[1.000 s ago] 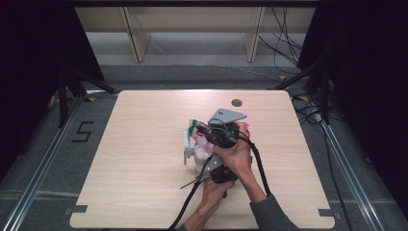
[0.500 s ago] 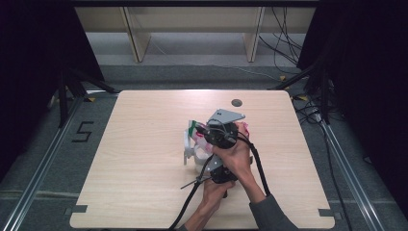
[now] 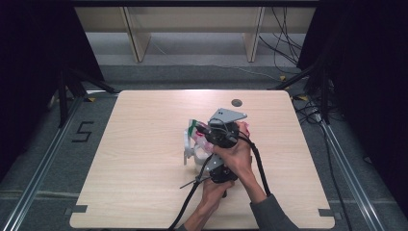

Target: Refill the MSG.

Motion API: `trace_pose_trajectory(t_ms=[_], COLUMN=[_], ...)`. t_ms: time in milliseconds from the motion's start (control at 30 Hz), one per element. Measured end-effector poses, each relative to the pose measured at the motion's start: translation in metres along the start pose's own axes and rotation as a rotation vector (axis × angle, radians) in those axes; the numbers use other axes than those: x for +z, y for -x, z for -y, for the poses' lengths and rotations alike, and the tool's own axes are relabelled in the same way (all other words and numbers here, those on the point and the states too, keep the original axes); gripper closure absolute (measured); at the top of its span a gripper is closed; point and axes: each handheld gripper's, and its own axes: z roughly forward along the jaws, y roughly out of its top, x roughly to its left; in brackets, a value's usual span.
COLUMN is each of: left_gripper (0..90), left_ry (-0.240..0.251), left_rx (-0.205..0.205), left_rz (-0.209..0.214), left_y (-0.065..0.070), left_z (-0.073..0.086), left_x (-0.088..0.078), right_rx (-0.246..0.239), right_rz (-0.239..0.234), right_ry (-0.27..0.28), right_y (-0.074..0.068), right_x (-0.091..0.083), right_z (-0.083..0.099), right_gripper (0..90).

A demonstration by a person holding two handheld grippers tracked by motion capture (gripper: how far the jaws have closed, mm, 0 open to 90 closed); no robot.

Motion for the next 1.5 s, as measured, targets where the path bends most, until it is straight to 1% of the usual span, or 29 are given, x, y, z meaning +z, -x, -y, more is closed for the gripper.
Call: trace_pose_trajectory(t_ms=[33,67,200,233,300,367,433,467,500,533,567,600,633,733,833,867,900,933,967,1000,1033,1067,1133,1200,1267,1333,1400,1433,1500], left_gripper=[77.8,77.8,77.8,77.8,77.8,77.8,77.8,77.8,77.8,77.8,77.8,77.8,77.7,77.8,77.7,77.7,77.7,77.8,77.8,77.9,77.9,77.8,77.8,77.9,77.8,77.8,77.8,77.8,77.8], left_ry=[0.000,-0.001,0.006,0.002,-0.003,-0.002,-0.001,-0.003,-0.001,-0.003,-0.002,-0.003,-0.001,-0.008,0.005,0.007,0.008,0.005,-0.001,-0.002,-0.001,0.006,0.001,-0.002,0.024,0.006,0.009,-0.002,0.002], left_rx=[0.002,0.002,0.002,0.002,-0.004,-0.010,-0.008,-0.008,-0.010,-0.011,-0.012,-0.011,-0.012,-0.004,-0.005,-0.007,-0.007,0.003,-0.002,-0.014,-0.015,-0.010,-0.006,-0.001,-0.002,0.000,0.002,-0.001,-0.006], left_rz=[-0.001,-0.002,0.001,-0.001,0.000,0.006,0.006,0.005,0.012,0.004,0.009,0.009,0.009,-0.002,0.012,0.020,0.020,0.015,0.004,0.009,0.007,0.017,0.012,0.003,0.026,0.009,0.041,0.036,0.038], left_y=[0.0001,0.0002,0.0001,0.0003,0.0001,-0.0004,-0.0004,-0.0003,-0.0004,-0.0004,-0.0009,-0.0009,-0.0007,0.0002,0.0019,0.0027,0.0028,0.0015,0.0001,-0.0013,-0.0010,-0.0009,0.0002,0.0004,0.0008,0.0019,0.0001,0.0001,0.0000], left_z=[0.0002,0.0003,-0.0005,-0.0006,0.0004,0.0016,0.0009,0.0005,0.0009,0.0015,0.0019,0.0019,0.0018,0.0006,-0.0013,-0.0017,-0.0015,-0.0007,0.0008,0.0023,0.0031,0.0031,0.0020,0.0009,0.0003,-0.0007,0.0007,0.0013,0.0020], left_x=[-0.0001,0.0000,-0.0005,-0.0007,0.0002,0.0011,0.0008,0.0008,0.0014,0.0014,0.0016,0.0016,0.0017,0.0004,-0.0008,-0.0011,-0.0010,0.0000,0.0011,0.0022,0.0025,0.0023,0.0016,0.0010,0.0009,-0.0002,0.0028,0.0026,0.0033], right_rx=[0.005,-0.008,-0.001,0.001,-0.015,-0.001,-0.009,0.000,-0.001,-0.004,-0.018,-0.013,0.002,-0.001,-0.012,-0.015,-0.027,-0.013,-0.025,-0.020,-0.012,-0.021,0.003,-0.011,-0.015,-0.014,-0.016,-0.027,-0.022], right_rz=[0.004,0.013,-0.002,0.004,0.007,0.002,0.018,0.010,0.007,0.007,0.020,0.023,0.005,0.011,0.019,0.014,0.019,0.011,0.016,0.012,0.010,0.016,0.016,0.015,0.016,0.006,0.013,0.023,0.023], right_ry=[-0.002,0.004,0.001,0.008,-0.006,-0.019,0.006,-0.007,-0.013,-0.018,-0.005,-0.007,-0.019,-0.011,0.012,-0.008,-0.007,-0.011,-0.010,-0.010,-0.017,-0.008,-0.013,-0.001,0.002,-0.011,-0.013,-0.007,-0.012], right_y=[-0.0004,0.0005,0.0000,-0.0006,0.0010,0.0016,0.0024,0.0017,0.0015,0.0015,0.0026,0.0030,0.0031,0.0016,0.0012,0.0009,0.0009,0.0002,0.0015,0.0019,0.0027,0.0044,0.0040,0.0029,0.0012,0.0002,-0.0005,0.0005,0.0020], right_x=[0.0003,0.0008,-0.0003,0.0000,0.0004,0.0017,0.0022,0.0011,0.0011,0.0017,0.0030,0.0031,0.0027,0.0010,0.0010,-0.0002,-0.0003,-0.0001,-0.0006,0.0004,0.0015,0.0036,0.0035,0.0015,-0.0002,-0.0003,0.0011,0.0020,0.0036], right_z=[0.0003,0.0005,-0.0002,-0.0002,-0.0001,0.0017,0.0019,0.0014,0.0013,0.0016,0.0021,0.0026,0.0027,0.0015,0.0007,0.0001,-0.0001,0.0000,0.0000,0.0008,0.0021,0.0035,0.0037,0.0022,0.0005,-0.0003,0.0004,0.0010,0.0028], right_gripper=[89.5,89.5,89.5,89.5,89.6,89.6,89.5,89.6,89.5,89.6,89.6,89.6,89.5,89.5,89.6,89.6,89.6,89.6,89.5,89.5,89.5,89.6,89.5,89.6,89.6,89.5,89.6,89.6,89.6])
